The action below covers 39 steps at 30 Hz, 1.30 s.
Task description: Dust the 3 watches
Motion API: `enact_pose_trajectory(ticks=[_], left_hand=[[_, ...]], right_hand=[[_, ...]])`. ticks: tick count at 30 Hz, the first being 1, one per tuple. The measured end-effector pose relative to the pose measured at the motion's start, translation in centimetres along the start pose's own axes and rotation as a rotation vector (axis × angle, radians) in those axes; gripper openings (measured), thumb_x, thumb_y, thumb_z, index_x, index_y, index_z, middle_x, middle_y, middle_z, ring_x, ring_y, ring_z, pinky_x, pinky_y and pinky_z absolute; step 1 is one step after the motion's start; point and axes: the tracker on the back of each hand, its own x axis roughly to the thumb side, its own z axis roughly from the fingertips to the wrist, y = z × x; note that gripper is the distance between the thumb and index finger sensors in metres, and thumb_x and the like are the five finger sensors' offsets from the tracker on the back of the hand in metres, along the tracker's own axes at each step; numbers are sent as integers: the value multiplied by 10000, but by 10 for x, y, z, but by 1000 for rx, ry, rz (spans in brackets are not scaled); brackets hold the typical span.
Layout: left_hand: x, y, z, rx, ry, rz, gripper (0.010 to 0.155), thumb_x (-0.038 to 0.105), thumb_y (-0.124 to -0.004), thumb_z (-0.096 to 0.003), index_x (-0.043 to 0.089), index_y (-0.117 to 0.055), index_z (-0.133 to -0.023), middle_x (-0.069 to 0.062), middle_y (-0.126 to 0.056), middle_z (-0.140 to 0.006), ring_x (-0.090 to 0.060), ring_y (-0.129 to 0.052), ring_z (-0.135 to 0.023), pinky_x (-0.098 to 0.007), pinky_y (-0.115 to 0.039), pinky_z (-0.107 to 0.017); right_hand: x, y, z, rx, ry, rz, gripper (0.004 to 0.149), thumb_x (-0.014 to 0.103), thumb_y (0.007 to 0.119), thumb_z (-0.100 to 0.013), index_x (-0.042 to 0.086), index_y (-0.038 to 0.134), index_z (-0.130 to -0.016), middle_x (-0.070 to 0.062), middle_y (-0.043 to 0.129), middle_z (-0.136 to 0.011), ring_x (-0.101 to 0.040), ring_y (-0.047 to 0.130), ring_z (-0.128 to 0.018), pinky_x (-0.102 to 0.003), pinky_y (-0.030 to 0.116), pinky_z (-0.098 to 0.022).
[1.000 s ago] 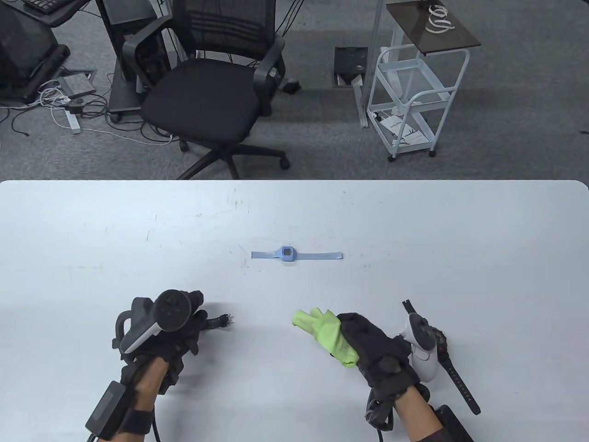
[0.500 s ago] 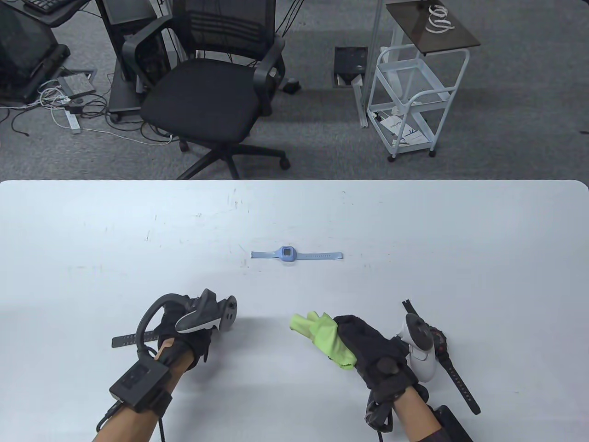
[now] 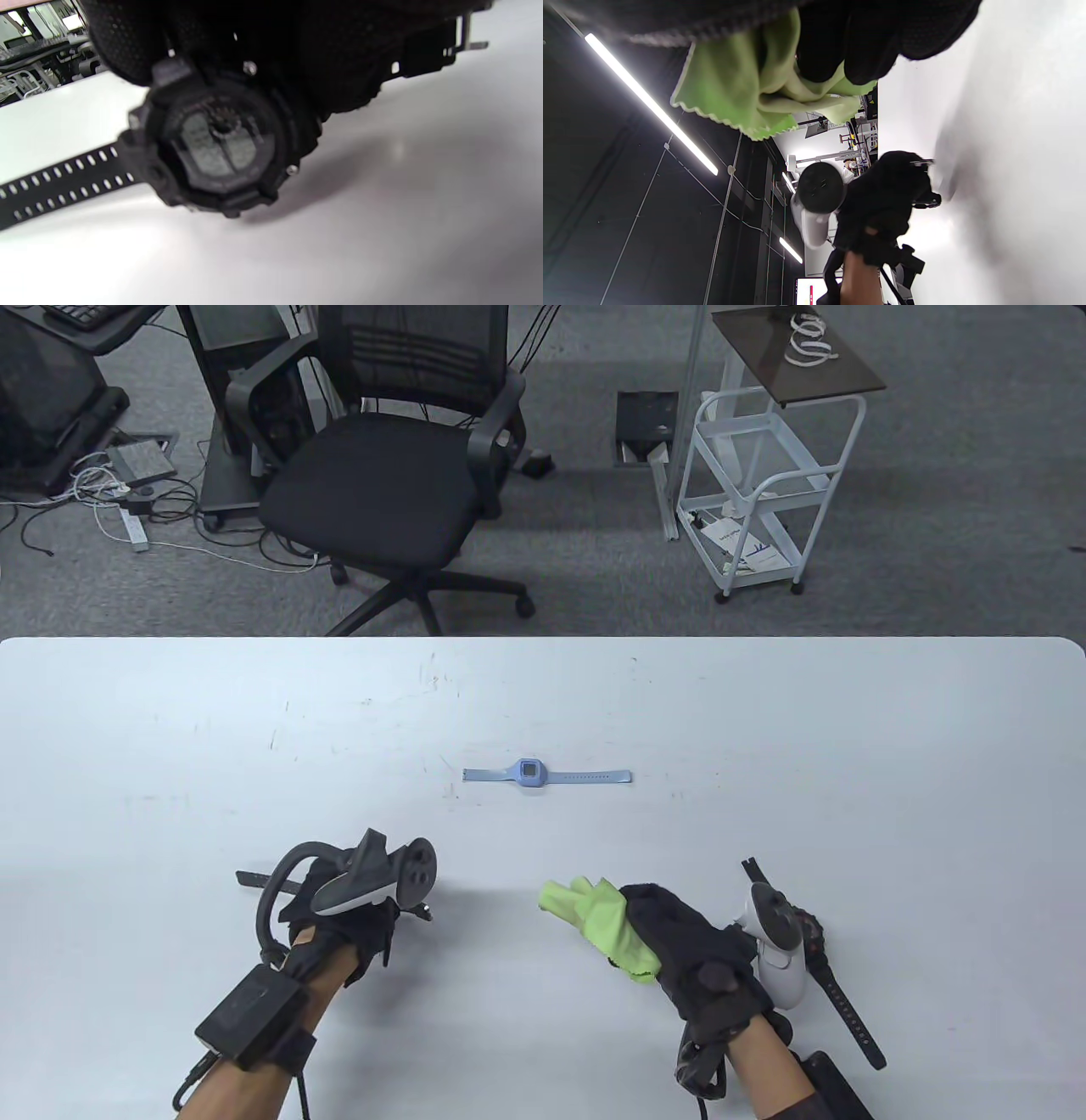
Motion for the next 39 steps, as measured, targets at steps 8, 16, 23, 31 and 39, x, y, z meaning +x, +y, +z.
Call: enact_pose_trajectory(ticks=[8, 16, 23, 31, 39], left_hand=[[-2, 72, 71, 432, -123, 532, 425, 340, -867, -458, 273, -846, -877, -44, -985, -751, -270, -1062, -558, -502, -879, -452], [-8, 31, 80, 547, -237, 1159, 447, 320, -843, -475, 181, -815, -899, -76, -974, -739, -277, -1093, -494, -480, -914, -378], [-16, 6, 73, 537, -168, 1212, 459, 318, -824, -477, 158, -785, -906, -70, -963, -738, -270, -1103, -464, -457, -929, -346], [3, 0, 69, 535, -186, 1292, 457, 320, -812, -477, 157, -779, -902, -66, -958, -735, -261, -1107, -454, -447, -937, -336], [20, -4, 62, 499, -193, 1399, 461, 316, -787, -482, 148, -755, -910, -67, -942, -739, -249, -1103, -447, -443, -937, -345]], right_hand=[[3, -1, 1, -11, -24, -27, 454, 473, 630, -697, 200, 599, -1058, -93, 597, -1127, -349, 683, -994, -583, 589, -708], [4, -5, 4, -25, -45, -38, 455, 475, 627, -696, 202, 596, -1058, -90, 595, -1127, -347, 683, -995, -583, 587, -710], [4, -6, 3, -40, -34, 15, 456, 475, 631, -697, 202, 593, -1061, -90, 592, -1130, -351, 672, -1003, -587, 580, -713], [5, 16, -4, -6, 11, 235, 453, 478, 640, -698, 211, 602, -1061, -84, 565, -1163, -384, 612, -1047, -605, 559, -725], [-1, 50, -23, 102, 48, 492, 451, 484, 653, -697, 233, 596, -1067, -132, 422, -1230, -466, 449, -1111, -670, 458, -750]])
